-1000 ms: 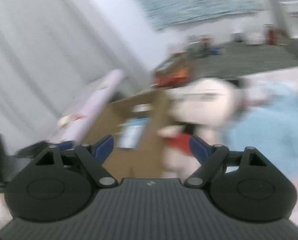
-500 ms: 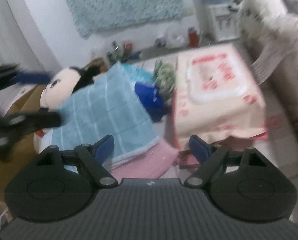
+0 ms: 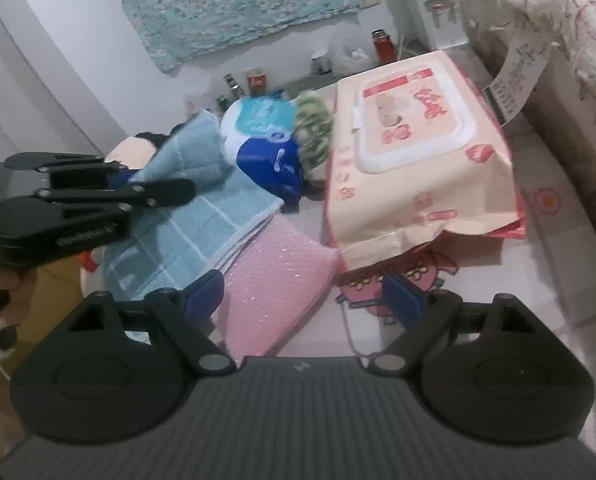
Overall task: Organize soft objects
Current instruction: 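Grasp the blue checked towel with left tool while right tool reaches for pink sponge, then carry the towel and pink mesh sponge to the cardboard box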
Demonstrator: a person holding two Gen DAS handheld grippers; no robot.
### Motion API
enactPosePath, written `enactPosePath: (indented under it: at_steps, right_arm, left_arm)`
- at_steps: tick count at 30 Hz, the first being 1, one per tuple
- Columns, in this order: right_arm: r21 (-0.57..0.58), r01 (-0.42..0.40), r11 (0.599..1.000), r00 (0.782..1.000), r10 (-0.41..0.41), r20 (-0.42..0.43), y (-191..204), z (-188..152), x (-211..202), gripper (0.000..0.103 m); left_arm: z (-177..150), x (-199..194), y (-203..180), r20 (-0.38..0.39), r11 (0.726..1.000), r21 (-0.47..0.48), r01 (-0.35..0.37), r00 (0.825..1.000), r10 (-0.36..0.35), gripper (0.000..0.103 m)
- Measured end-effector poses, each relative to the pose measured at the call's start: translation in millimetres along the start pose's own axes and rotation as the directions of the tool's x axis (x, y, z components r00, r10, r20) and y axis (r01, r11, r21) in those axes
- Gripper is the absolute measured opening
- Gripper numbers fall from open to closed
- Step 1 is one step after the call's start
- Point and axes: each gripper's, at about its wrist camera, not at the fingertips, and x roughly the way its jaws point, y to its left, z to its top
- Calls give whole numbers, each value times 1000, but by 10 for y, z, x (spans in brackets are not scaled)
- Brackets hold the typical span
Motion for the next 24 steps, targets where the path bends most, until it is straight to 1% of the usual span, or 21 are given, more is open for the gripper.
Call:
enactPosePath:
  at_steps: [4,7,9,12,14,15,16,18,19,20,21,22,23,24]
  right_arm:
    - [-42,6,999,1000,-7,-21,95,-28,-36,86]
    - [-69,13,997,999,-16,-44,181,-69,42,86]
    - [-119,26,993,999,-31,-44,282,-90,32,86]
    - [-227,33,973,999,-40,-25,426,-131,-68,86]
    - [-318,-1,948,1000,2,3,528,-149,-143,88]
    - [-365,3,931,1000,1,10,591,-133,-126,91]
    - [-399,23,917,1000,-19,14,650,-108,-102,92]
    - [-499,68,864,997,-75,5,783,-47,60,93]
    - [-536,69,841,996,-90,-12,829,-10,146,95]
    - [-582,68,810,991,-120,-52,877,18,267,97]
    - [-619,68,782,983,-157,-91,914,39,396,97]
    - [-649,76,757,969,-209,-130,933,49,532,97]
    - [-663,68,745,959,-231,-162,935,57,627,98]
    - [-646,26,763,959,-201,-199,930,91,648,93]
  left_arm:
    - [-82,-415,1,56,1000,12,-15,998,14,13]
    - [-153,-782,49,105,999,-26,-21,994,23,13]
    - [-213,-1004,86,135,998,-51,-27,990,34,14]
    - [-343,-1310,154,171,994,-101,-33,984,50,14]
    - [-443,-1472,198,182,991,-134,-30,982,54,14]
    - [-498,-1541,221,186,989,-149,-26,981,54,14]
    - [-554,-1609,242,191,986,-163,-22,980,53,14]
    - [-660,-1728,274,196,984,-179,-24,979,60,14]
    - [-710,-1787,287,201,982,-186,-28,977,66,14]
    - [-758,-1849,304,205,981,-193,-32,976,73,14]
    - [-806,-1913,326,208,979,-201,-35,975,77,14]
    - [-846,-1967,347,212,977,-209,-38,974,83,15]
    - [-895,-2029,378,215,974,-220,-46,972,94,15]
    - [-937,-2077,409,216,971,-230,-56,971,107,15]
